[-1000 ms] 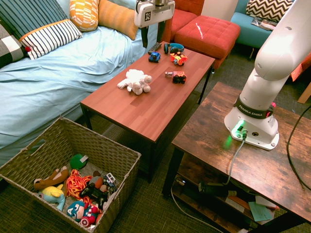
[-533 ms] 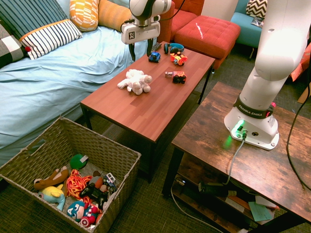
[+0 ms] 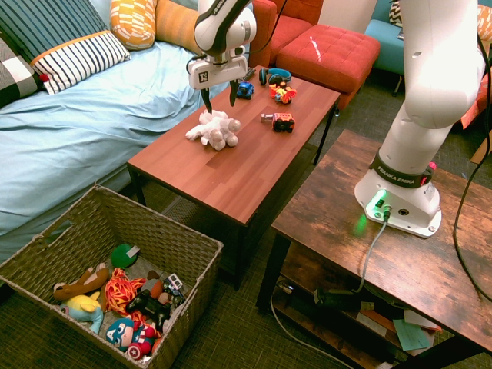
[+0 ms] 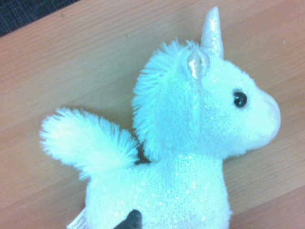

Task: Put the stuffed toy in the basket

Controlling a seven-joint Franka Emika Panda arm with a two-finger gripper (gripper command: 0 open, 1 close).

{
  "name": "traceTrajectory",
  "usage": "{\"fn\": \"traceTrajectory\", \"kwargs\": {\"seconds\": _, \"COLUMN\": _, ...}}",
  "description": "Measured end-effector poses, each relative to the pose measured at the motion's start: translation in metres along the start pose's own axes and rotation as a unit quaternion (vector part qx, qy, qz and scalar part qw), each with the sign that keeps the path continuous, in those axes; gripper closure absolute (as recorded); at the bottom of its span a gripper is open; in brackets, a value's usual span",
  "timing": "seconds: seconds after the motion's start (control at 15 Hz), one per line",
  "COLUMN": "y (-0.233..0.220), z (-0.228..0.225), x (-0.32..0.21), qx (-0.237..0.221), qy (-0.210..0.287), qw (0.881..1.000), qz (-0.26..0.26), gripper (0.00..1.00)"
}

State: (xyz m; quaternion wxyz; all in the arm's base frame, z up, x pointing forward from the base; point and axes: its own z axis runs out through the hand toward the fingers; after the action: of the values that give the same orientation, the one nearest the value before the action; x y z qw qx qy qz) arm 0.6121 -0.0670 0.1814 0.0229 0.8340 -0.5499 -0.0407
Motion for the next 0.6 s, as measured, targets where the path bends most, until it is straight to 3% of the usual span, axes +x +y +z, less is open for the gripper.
{"fn": "traceTrajectory", "kwargs": {"seconds": 0.2, "y": -0.006, "z": -0.001, "x": 0.004, "qx": 0.005, "qy": 0.002, "qw": 1.000, "qz": 0.005, "gripper": 0.00}}
{"fn": "traceTrajectory", "kwargs": {"seconds": 0.6, "y": -0.020, "z": 0.022, "x": 0.002, "qx": 0.001, "qy": -0.007, "qw": 0.998, "qz": 0.064, "gripper": 0.00}}
